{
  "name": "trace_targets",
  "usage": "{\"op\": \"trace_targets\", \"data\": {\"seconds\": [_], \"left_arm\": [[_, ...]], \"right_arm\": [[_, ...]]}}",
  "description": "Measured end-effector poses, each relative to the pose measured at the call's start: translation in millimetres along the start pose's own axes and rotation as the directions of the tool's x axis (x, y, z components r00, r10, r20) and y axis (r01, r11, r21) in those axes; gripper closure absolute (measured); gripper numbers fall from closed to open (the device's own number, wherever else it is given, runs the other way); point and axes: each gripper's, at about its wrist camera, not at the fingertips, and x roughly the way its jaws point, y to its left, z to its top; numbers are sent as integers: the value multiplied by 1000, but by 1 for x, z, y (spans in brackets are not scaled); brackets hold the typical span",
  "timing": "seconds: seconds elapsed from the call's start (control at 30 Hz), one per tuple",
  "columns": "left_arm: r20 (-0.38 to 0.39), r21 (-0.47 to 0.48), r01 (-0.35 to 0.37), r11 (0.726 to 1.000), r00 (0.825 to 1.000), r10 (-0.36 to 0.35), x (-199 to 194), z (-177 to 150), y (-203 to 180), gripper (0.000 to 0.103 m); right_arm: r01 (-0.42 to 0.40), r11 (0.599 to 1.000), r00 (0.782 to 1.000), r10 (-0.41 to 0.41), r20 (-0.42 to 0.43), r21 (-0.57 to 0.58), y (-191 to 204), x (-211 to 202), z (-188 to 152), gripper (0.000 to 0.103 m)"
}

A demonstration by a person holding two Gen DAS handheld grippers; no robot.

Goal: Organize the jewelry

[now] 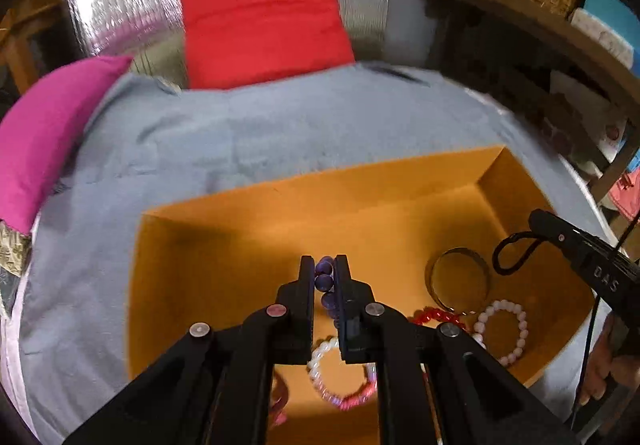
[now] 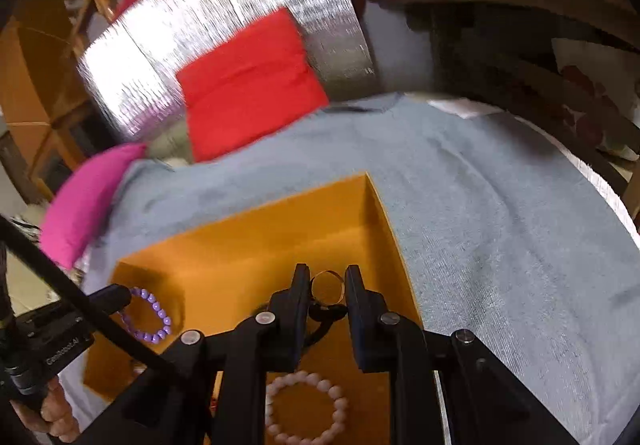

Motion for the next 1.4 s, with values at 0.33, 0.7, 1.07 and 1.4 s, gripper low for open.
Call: {"op": "trace_targets", "data": {"seconds": [0.33,0.7,1.07,1.4], "left_arm": [[-105,-28,-7,1000,994,4,40,0,-7,88],[166,-65,-175,982,969,184,-96,-47,-2,32],[208,-159,-228,961,943,258,-186,-129,6,27],[283,-190,-244,951,914,291,-265,-168,0,26]], "right_arm": [[42,999,999,-41,-30,11,-11,13,-1,79],[-34,999,992,32,119,21,-12,-54,1,48],[-43,996,988,54,144,-82,8,-156,-58,46],[-39,987,989,60,132,-159,25,-228,-107,46]]}}
